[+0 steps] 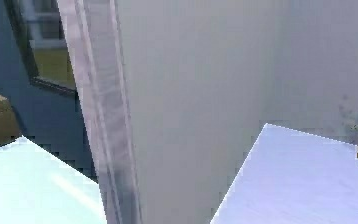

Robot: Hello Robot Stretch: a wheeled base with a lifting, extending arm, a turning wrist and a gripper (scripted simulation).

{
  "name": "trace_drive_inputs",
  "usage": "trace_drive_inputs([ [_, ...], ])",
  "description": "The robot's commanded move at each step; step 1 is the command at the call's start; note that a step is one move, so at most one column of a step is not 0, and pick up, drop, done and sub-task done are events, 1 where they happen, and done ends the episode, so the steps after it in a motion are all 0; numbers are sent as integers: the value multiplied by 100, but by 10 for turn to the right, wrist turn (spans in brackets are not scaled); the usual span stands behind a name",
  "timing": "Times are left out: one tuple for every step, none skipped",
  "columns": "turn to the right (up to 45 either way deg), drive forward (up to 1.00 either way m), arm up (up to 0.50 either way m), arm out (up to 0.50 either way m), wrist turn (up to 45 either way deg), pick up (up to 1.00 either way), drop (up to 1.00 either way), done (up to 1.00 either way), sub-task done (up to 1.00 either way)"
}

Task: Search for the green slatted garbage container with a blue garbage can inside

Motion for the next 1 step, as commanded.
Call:
trace_drive_inputs([
  [-450, 0, 0, 0, 0, 0, 0, 0, 0],
])
